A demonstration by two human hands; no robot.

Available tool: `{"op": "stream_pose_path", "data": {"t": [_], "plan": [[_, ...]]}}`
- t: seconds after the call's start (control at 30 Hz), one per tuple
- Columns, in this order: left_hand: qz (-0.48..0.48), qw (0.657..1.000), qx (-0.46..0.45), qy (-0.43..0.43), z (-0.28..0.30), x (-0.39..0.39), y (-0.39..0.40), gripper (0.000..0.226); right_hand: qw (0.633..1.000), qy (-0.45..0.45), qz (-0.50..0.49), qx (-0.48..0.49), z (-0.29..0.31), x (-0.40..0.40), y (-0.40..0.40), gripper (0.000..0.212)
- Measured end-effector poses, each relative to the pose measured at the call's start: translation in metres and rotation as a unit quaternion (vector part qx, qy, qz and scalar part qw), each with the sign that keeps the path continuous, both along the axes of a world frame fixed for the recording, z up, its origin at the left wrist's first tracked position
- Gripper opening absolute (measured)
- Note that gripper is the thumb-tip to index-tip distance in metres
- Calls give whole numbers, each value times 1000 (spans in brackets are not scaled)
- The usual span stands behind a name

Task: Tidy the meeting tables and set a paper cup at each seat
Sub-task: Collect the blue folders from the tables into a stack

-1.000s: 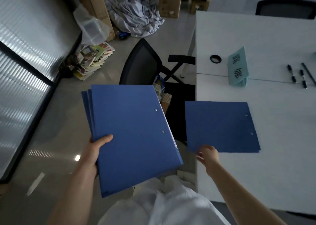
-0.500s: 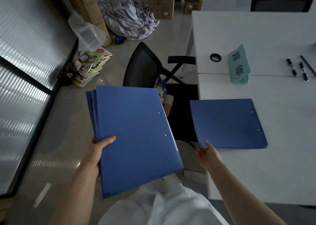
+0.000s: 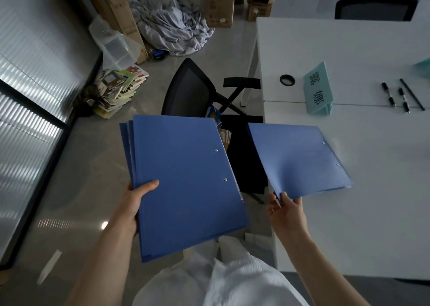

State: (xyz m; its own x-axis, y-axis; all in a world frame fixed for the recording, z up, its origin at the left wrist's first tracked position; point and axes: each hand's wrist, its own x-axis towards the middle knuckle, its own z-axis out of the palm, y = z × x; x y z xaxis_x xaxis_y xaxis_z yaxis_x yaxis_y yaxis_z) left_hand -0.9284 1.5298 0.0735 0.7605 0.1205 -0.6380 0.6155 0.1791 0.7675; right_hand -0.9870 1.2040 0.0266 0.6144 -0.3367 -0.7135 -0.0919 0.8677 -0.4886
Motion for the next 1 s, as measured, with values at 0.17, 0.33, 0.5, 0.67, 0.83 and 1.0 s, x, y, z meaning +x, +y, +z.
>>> {"op": "stream_pose_path", "data": {"t": [0.17, 0.33, 0.5, 0.67, 0.83, 1.0], "plan": [[28, 1000, -5, -6, 2, -7, -17, 41, 991, -58, 116, 21, 6, -11, -6, 42], [52, 998, -24, -13, 4, -22, -25, 47, 962, -94, 254, 23, 13, -6, -32, 45], [93, 994, -33, -38, 6, -41, -24, 52, 910, -107, 401, -9, 21, 12, -57, 62], [151, 986, -53, -36, 6, -63, -5, 62, 803, -93, 585, -63, 35, 33, -48, 48], [209, 975, -62, -42, 7, -80, 37, 52, 681, -95, 724, -59, 42, 55, 5, 54], [235, 969, -64, -41, 4, -95, 98, 47, 588, -116, 794, -96, 44, 76, 84, 54]]}}
